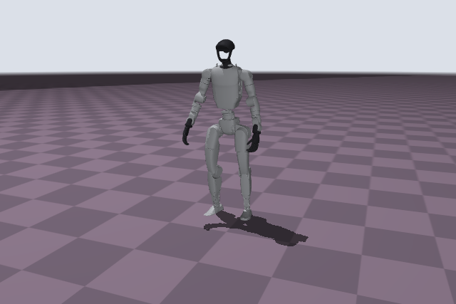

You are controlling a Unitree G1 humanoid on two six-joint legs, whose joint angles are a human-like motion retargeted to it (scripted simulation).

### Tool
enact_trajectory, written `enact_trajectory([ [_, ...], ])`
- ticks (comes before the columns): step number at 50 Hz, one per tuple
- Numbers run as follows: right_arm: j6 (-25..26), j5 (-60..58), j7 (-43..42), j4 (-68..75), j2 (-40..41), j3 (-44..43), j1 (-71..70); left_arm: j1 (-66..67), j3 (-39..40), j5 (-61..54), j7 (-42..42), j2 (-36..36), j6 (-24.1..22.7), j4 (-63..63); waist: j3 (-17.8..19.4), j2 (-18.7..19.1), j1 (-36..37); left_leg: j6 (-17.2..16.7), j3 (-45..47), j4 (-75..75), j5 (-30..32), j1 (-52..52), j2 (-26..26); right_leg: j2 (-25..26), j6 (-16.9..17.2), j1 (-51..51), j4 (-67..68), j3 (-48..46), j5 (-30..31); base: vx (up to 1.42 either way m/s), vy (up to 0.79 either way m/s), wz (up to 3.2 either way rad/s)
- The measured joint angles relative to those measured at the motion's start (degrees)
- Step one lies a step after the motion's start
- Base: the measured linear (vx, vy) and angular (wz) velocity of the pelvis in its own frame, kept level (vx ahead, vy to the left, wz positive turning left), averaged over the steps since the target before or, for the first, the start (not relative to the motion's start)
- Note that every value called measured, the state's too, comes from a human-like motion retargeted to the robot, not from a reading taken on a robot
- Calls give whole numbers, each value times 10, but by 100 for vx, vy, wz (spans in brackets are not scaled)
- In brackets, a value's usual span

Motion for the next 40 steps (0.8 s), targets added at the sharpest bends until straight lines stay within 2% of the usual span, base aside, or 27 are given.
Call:
enact_trajectory([
  [3,6,19,1,-18,17,15,10,-23,-19,26,14,26,10,7,4,-11,-24,-27,-10,-1,7,5,28,10,-16,12,2,-28,-22,2,-19,26],
  [8,14,15,12,-18,12,16,39,-64,-38,73,36,56,19,8,-10,-7,-23,-42,-14,-2,18,4,72,-28,-42,-8,66,-85,-59,4,-18,16],
  [16,16,-3,-16,20,-35,-20,34,-59,-14,-10,94,82,-9,-37,-15,18,-39,-45,-35,0,21,11,126,-107,-14,15,41,-19,-24,5,-26,21],
  [18,9,25,-21,23,-42,-16,35,-48,-17,2,99,92,-17,-31,-21,12,-48,-54,-34,42,0,-5,133,-143,-13,2,76,-11,-28,4,-36,16],
  [20,16,2,-17,29,-50,-32,26,-52,-11,-25,104,99,-19,-19,-23,19,-48,-48,-39,0,28,8,148,-149,-4,24,13,0,2,-1,-43,3],
  [25,13,-6,-18,30,-60,-38,20,-52,4,-36,121,108,-24,16,-19,10,-46,-59,-36,-1,39,12,171,-185,13,37,-33,3,-5,-1,-52,-5],
  [27,14,-11,-25,29,-60,-37,16,-48,11,-37,132,111,-28,15,-14,0,-38,-60,-32,0,48,13,176,-194,16,36,-56,-1,9,-3,-64,-25],
  [30,13,-17,-39,31,-55,-37,7,-32,16,-36,146,115,-43,-10,-3,-13,-18,-53,-24,2,72,14,191,-194,23,28,-76,8,50,-5,-69,-37],
  [33,-4,-8,-40,41,-51,-32,-3,1,20,-7,137,102,-61,-40,11,-2,-5,-36,5,17,113,8,223,-163,39,12,-50,24,43,-5,-68,-20],
  [35,-5,4,-28,46,-52,-25,-15,22,22,32,114,87,-51,-50,21,9,-9,-24,46,35,127,-1,240,-140,40,4,-31,24,33,-4,-64,14],
  [37,7,10,-13,47,-53,-23,-27,37,16,72,79,73,-30,-53,31,8,-19,-9,84,58,101,-9,232,-130,39,4,-28,17,35,-3,-58,32],
  [40,19,35,5,37,-49,-31,-33,47,-11,142,39,66,-11,-48,42,-9,-20,21,91,90,32,-16,177,-133,47,11,-40,13,47,-1,-45,11],
])
